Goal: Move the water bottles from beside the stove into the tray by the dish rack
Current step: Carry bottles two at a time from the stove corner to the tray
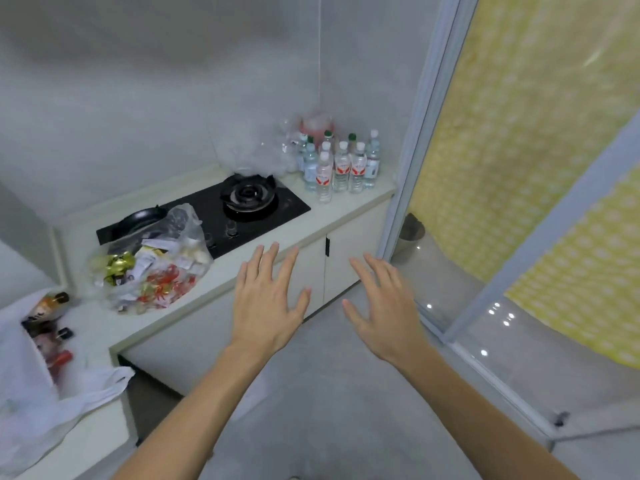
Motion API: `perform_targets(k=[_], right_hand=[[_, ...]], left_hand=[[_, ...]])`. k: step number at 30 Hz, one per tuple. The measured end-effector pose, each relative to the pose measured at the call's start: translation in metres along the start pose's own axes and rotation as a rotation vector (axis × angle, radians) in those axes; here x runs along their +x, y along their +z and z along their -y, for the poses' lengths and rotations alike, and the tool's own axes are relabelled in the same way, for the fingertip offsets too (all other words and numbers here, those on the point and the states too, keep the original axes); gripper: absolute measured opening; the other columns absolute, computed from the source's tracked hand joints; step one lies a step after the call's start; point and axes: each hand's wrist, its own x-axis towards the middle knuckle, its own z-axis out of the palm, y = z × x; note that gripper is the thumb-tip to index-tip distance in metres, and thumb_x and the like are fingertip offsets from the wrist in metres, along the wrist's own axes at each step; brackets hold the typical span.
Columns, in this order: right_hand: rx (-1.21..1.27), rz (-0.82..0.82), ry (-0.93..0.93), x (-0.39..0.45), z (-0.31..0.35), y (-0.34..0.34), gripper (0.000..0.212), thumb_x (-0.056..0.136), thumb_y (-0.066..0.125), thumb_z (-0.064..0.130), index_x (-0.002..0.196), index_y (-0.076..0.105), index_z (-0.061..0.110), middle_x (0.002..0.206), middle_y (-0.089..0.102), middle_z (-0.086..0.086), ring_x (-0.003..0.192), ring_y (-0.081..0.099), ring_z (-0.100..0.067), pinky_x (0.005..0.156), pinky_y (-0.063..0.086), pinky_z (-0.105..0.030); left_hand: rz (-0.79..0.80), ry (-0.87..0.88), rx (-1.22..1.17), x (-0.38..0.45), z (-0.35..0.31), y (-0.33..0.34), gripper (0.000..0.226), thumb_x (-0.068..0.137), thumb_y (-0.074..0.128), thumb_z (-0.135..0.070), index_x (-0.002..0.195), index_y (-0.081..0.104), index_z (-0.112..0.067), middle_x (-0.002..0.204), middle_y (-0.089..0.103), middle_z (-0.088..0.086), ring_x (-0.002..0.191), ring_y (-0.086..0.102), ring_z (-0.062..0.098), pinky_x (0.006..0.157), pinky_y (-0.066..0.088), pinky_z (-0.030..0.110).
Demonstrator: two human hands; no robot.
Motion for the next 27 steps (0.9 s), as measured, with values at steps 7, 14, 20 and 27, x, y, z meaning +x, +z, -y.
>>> perform_targets(k=[7,14,20,27], right_hand=[[-0.003,0.002,0.022,0.126,-0.074,0.017,0.073,0.103,0.049,0.055,0.168,0.022,0.033,0.176,0.022,0.000,0.162,0.019,-0.026,0.131,0.020,-0.047],[0.058,0.071,-0.014,0.265,-0.151,0.021,0.075,0.102,0.054,0.050,0.168,0.021,0.033,0.177,0.021,0.004,0.162,0.020,-0.024,0.131,0.024,-0.046],[0.035,0.137,-0.074,0.370,-0.205,0.022,0.076,0.100,0.055,0.049,0.167,0.023,0.032,0.176,0.022,0.003,0.161,0.021,-0.023,0.129,0.024,-0.045],[0.006,0.189,-0.095,0.497,-0.250,0.039,0.076,0.102,0.060,0.039,0.167,0.026,0.021,0.175,0.025,0.002,0.160,0.025,-0.020,0.124,0.035,-0.044]], left_hand=[[0.004,0.052,-0.004,0.142,-0.018,0.055,0.075,0.101,0.035,-0.063,0.167,0.032,-0.028,0.170,0.035,0.010,0.161,0.023,0.032,0.132,0.021,0.049],[0.056,0.036,0.009,0.289,-0.033,0.104,0.070,0.104,0.056,-0.050,0.166,0.035,-0.023,0.169,0.037,0.013,0.159,0.028,0.035,0.130,0.026,0.051],[0.063,0.012,0.045,0.395,-0.046,0.137,0.069,0.103,0.059,-0.047,0.164,0.039,-0.021,0.164,0.043,0.016,0.153,0.036,0.039,0.126,0.032,0.053],[0.126,-0.053,0.023,0.493,-0.027,0.188,0.068,0.105,0.056,-0.041,0.166,0.033,-0.023,0.166,0.039,0.013,0.150,0.038,0.035,0.117,0.042,0.050]])
